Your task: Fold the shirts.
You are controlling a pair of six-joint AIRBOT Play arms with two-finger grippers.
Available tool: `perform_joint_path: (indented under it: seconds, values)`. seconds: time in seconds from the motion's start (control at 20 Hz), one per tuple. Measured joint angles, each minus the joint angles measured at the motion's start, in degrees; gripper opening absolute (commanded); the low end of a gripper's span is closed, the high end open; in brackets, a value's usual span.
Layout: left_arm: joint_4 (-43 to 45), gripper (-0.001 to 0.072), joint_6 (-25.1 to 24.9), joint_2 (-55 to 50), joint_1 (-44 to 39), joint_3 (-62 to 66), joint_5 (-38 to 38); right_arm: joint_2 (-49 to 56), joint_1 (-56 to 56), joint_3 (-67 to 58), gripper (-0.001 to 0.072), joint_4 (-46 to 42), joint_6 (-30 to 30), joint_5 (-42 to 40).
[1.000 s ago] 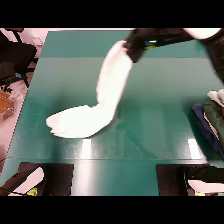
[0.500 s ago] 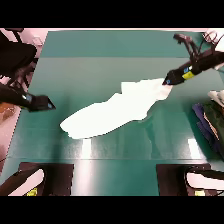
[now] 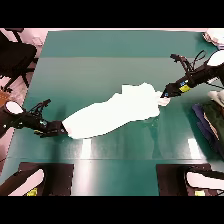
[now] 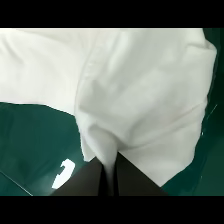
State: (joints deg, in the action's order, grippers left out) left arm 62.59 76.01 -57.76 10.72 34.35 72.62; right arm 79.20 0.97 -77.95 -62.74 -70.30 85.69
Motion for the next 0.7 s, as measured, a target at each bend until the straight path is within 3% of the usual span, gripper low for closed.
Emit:
perform_joint_path:
  seconds: [0.3,0.55,0.6,0.65,0.7]
  values:
    - [-8.4,0.0689,0.4,0.0,0.0,-2.0,-11.4,0.0,0.0,0.4,0.0026,0.2,0.4,-0.2]
    - [-11.2,0.0687,0.4,0.0,0.0,-2.2,-15.7,0.0,0.0,0.5,0.0026,0.2,0.5,-0.6]
    - [-11.4,0.0572,0.3,0.0,0.0,-2.2,-16.0,0.0,0.0,0.5,0.0026,0.2,0.5,-0.7]
    - [-11.5,0.0402,0.3,0.0,0.0,-2.3,-16.4,0.0,0.0,0.5,0.0026,0.2,0.5,-0.9]
    - [-11.5,0.0319,0.2,0.0,0.0,-2.3,-16.7,0.0,0.0,0.5,0.0026,0.2,0.5,-0.9]
